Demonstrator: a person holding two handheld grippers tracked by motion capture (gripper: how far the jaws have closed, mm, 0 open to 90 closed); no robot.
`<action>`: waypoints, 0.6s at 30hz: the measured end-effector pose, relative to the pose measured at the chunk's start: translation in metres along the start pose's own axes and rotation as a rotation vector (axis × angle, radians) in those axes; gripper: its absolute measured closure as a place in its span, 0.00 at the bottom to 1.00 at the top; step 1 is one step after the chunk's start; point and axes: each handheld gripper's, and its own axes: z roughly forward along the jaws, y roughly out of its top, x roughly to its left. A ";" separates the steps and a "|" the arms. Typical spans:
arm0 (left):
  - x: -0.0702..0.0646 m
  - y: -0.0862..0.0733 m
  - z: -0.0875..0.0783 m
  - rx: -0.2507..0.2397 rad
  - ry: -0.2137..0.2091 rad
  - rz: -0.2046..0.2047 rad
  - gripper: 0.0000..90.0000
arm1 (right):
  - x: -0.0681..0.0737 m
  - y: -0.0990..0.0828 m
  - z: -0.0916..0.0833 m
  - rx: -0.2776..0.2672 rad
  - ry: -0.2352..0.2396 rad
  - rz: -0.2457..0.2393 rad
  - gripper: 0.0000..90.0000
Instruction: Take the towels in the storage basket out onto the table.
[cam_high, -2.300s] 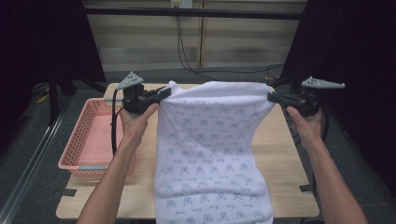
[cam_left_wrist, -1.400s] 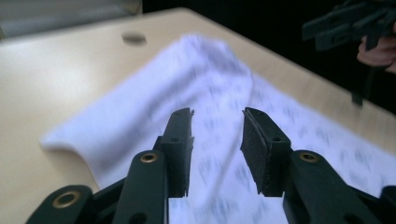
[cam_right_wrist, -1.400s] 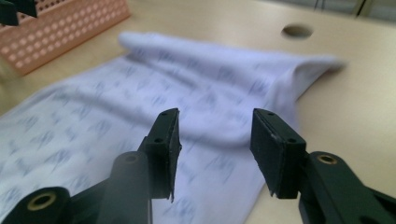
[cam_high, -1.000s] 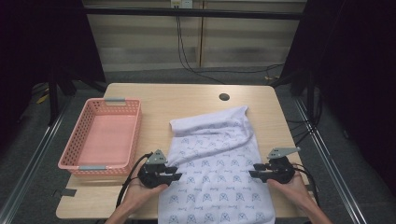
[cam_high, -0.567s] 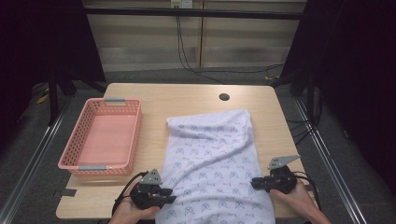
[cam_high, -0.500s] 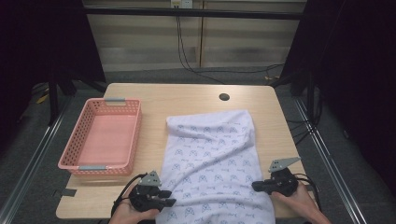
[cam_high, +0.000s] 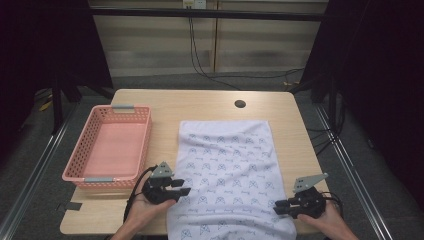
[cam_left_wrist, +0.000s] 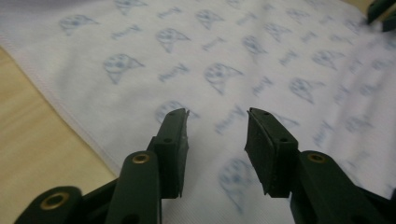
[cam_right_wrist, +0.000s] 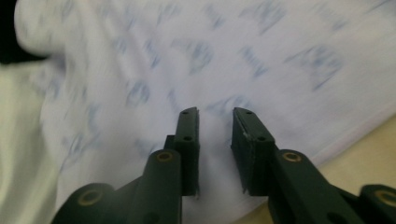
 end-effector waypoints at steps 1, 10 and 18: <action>0.003 0.001 0.004 0.019 0.007 0.001 0.65 | -0.003 0.001 -0.002 -0.051 -0.021 0.023 0.77; 0.027 0.023 0.023 -0.012 0.041 -0.021 0.63 | -0.036 0.032 -0.001 -0.245 -0.203 0.095 0.67; 0.043 0.030 0.038 -0.026 0.087 -0.059 0.61 | -0.083 0.060 0.023 -0.225 -0.257 0.148 0.57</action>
